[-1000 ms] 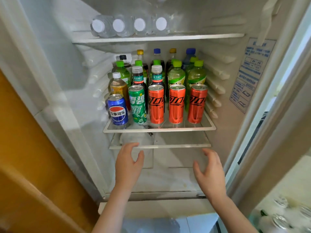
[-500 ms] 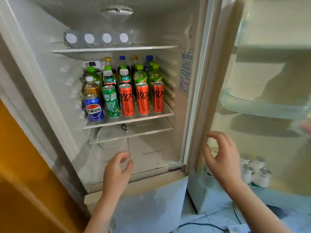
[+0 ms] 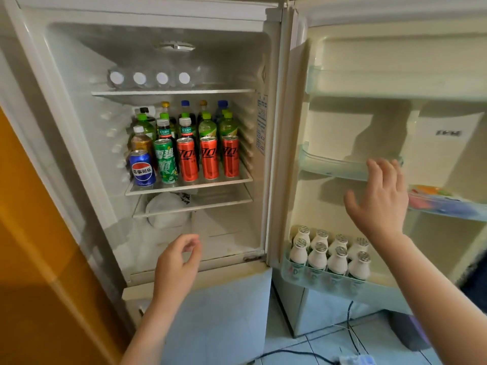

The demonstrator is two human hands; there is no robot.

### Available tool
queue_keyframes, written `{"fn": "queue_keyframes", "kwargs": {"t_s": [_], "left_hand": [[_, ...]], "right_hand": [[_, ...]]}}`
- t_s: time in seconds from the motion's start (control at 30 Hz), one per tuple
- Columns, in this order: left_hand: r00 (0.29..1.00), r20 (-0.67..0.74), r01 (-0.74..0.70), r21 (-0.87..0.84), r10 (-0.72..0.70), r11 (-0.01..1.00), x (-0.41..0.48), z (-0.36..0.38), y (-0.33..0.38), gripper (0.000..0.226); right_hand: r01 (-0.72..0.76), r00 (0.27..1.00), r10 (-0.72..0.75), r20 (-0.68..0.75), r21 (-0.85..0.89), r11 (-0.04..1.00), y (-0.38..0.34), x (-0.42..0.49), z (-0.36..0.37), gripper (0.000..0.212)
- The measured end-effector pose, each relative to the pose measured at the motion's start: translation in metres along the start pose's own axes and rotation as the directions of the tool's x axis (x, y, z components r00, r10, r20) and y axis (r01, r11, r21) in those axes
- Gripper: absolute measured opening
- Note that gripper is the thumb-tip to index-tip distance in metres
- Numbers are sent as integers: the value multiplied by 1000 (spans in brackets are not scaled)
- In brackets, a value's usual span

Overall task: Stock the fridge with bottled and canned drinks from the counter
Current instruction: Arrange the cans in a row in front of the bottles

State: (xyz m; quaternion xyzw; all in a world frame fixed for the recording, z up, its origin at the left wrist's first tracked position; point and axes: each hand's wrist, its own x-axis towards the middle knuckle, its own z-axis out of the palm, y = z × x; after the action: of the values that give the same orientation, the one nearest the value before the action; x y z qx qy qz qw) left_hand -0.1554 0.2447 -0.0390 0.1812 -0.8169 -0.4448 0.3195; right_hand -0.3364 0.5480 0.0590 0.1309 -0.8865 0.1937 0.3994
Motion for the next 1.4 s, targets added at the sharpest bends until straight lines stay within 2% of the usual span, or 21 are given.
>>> {"fn": "queue_keyframes", "kwargs": {"t_s": [0.1,0.27,0.4,0.53,0.63,0.67,0.73,0.83,0.93,1.0,1.03,1.1,1.2,1.27,1.3,1.4], "left_hand": [[1000,-3,31,-8,-31,999,-30,12,15,15],[997,-39,62,6,-62,998,-72,30,31,20],[991,-87,104,-19,-105,994,-106,40,35,15],[991,-78,111,-2,-111,994,-134,42,44,15],[994,-81,78,15,-77,997,-146,42,62,19],[994,-88,67,24,-64,997,-148,43,68,19],[993,-109,51,21,-48,998,-151,46,82,19],[990,-138,15,-21,-18,1000,-161,56,104,15],[991,-134,-38,-56,30,998,-176,70,128,15],[990,-119,-83,-74,74,994,-187,78,145,16],[989,-111,-104,-91,94,990,-193,82,152,16],[988,-93,-136,-126,124,983,-204,87,165,18],[982,-70,-182,-158,173,970,-223,92,179,19],[979,-51,-202,-173,196,964,-234,93,185,19],[976,-39,-216,-170,213,961,-239,93,187,23],[968,-7,-248,-166,250,954,-252,92,190,32]], "right_hand": [[42,996,-38,75,-49,998,10,2,-9,66],[96,978,-67,198,-143,985,8,-3,-18,83],[170,968,-135,209,-157,973,5,-11,-27,91],[275,927,-235,293,-104,956,-1,-23,-39,89],[385,873,-377,311,35,922,6,-30,-61,80],[395,871,-411,267,113,912,12,-35,-71,74],[364,912,-396,103,238,900,29,-46,-95,56],[279,948,-220,-232,266,923,61,-71,-132,36],[196,869,-66,-491,217,956,88,-99,-166,33],[180,824,-25,-567,220,959,98,-115,-179,38],[171,824,5,-567,258,951,102,-122,-181,41],[86,866,140,-479,418,904,108,-135,-180,49],[-68,916,323,-238,702,709,114,-148,-174,48],[-108,940,325,-105,811,574,107,-158,-171,35],[-120,949,310,-65,832,541,100,-164,-171,33],[-54,975,213,-66,857,512,80,-183,-170,35]]}}
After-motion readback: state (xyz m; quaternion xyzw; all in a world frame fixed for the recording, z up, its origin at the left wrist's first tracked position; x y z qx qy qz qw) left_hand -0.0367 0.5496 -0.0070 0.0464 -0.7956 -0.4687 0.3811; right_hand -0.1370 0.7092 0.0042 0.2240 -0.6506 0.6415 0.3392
